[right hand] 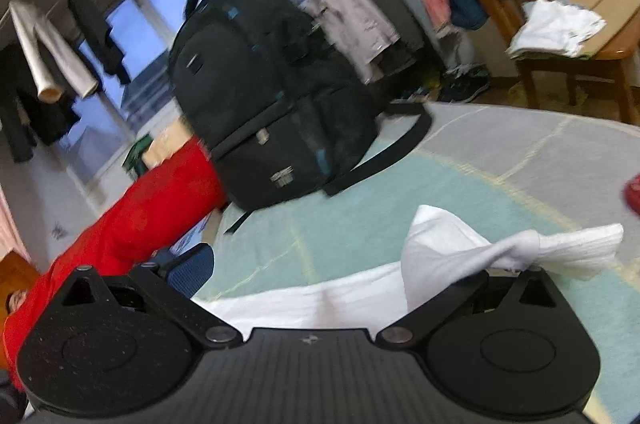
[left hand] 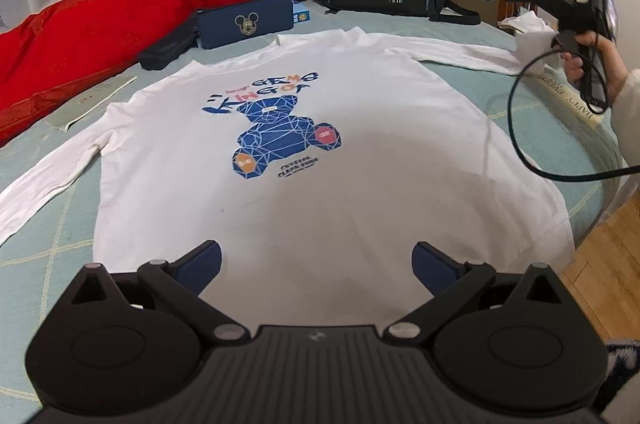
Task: Fold clothes
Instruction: 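Carry the held sleeve with the right tool across the shirt body toward the collar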
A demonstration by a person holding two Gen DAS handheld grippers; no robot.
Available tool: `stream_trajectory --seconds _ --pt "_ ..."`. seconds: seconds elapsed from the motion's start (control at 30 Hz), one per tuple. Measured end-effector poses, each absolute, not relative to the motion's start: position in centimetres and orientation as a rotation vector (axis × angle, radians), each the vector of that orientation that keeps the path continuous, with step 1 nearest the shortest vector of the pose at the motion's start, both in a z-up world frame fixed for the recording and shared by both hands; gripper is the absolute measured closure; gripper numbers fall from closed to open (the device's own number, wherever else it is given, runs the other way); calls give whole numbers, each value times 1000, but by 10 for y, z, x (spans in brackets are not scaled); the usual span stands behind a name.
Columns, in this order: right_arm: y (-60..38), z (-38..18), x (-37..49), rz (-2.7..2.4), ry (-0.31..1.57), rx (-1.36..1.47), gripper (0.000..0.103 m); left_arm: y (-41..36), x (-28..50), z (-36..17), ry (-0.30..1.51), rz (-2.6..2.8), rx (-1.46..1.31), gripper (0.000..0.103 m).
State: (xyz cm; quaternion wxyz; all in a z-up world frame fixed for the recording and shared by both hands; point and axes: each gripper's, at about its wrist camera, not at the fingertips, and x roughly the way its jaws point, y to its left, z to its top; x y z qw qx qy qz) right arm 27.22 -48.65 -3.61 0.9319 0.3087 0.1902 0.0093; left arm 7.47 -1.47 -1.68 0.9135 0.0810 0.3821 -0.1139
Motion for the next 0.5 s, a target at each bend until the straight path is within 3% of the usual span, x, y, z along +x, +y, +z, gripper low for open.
stream_trajectory --seconds 0.5 --pt "-361 -5 350 138 506 517 0 14 67 -9 774 -215 149 2"
